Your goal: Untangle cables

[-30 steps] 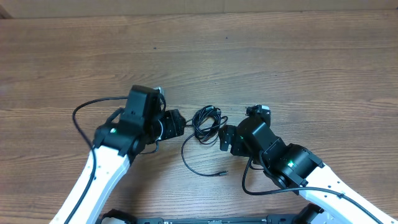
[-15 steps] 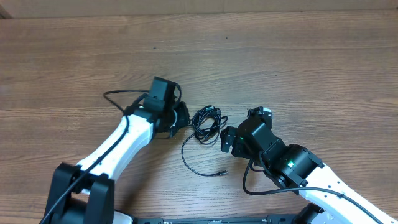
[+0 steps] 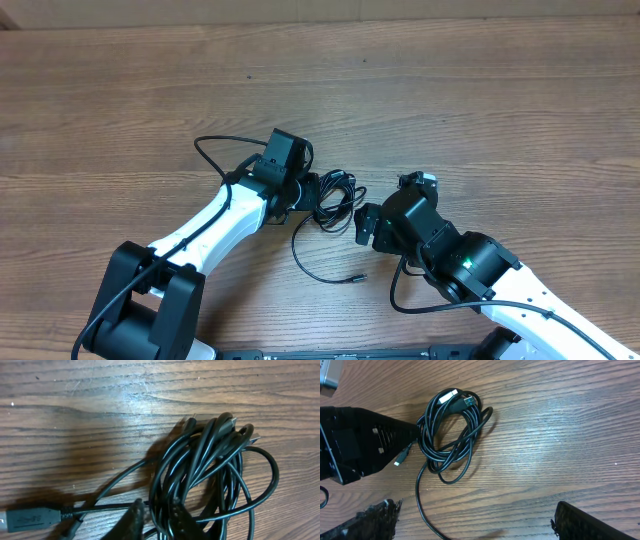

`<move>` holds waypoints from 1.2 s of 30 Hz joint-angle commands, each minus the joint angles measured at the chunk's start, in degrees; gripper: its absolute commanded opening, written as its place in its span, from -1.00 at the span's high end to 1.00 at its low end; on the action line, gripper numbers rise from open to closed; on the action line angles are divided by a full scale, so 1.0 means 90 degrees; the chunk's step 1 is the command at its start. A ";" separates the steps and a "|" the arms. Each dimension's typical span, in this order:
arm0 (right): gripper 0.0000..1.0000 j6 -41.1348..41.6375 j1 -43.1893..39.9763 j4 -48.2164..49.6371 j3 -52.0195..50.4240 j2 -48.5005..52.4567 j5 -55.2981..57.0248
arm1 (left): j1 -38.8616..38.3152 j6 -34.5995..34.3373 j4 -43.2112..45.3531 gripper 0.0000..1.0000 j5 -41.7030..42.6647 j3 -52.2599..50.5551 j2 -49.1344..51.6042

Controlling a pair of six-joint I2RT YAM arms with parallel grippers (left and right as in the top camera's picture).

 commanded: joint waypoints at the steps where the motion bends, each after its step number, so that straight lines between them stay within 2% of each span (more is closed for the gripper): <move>1: -0.96 0.0027 -0.0010 0.0012 0.0114 -0.0017 0.0017 | -0.0012 0.0121 0.0010 0.34 -0.0131 0.0010 0.0107; 3: -0.96 0.0027 -0.0010 0.0012 0.0114 -0.0015 0.0017 | -0.0022 0.0068 0.0012 0.30 -0.0109 0.0010 0.0185; 7: -0.96 0.0027 -0.0010 0.0012 0.0114 -0.0015 0.0017 | -0.0058 -0.0146 0.0007 0.62 0.0151 0.0010 0.0367; 11: -0.96 0.0027 -0.0010 0.0012 0.0114 -0.0015 0.0017 | -0.0112 -0.0265 -0.0015 0.68 0.0279 0.0010 0.0576; 14: -0.96 0.0027 -0.0010 0.0012 0.0114 -0.0017 0.0017 | -0.0126 -0.0493 -0.0027 0.65 0.0282 0.0010 0.0770; 18: -0.96 0.0027 -0.0010 0.0012 0.0114 -0.0015 0.0017 | -0.0160 -0.0794 -0.0053 0.40 0.0491 0.0010 0.1076; 21: -0.96 0.0027 -0.0010 0.0012 0.0114 -0.0015 0.0017 | -0.0172 -0.0848 -0.0046 0.39 0.0760 0.0010 0.1282; 23: -0.96 0.0027 -0.0010 0.0012 0.0114 -0.0015 0.0019 | -0.0170 -0.0998 -0.0073 0.45 0.0806 0.0010 0.1331; 25: -0.97 0.0027 -0.0010 0.0012 0.0114 -0.0015 0.0019 | -0.0158 -0.1073 -0.0066 0.85 0.0952 0.0010 0.1331; 26: -0.97 0.0027 -0.0010 0.0012 0.0114 -0.0015 0.0017 | -0.0153 -0.1095 -0.0061 0.91 0.1005 0.0012 0.1331; 32: -0.97 0.0027 -0.0010 0.0010 0.0114 -0.0015 0.0015 | -0.0078 -0.1010 -0.0075 0.92 0.0952 0.0078 0.1282; 36: -0.98 0.0024 -0.0010 0.0007 0.0114 -0.0015 0.0015 | 0.0221 -0.0988 -0.0437 0.91 0.0937 0.0245 0.0704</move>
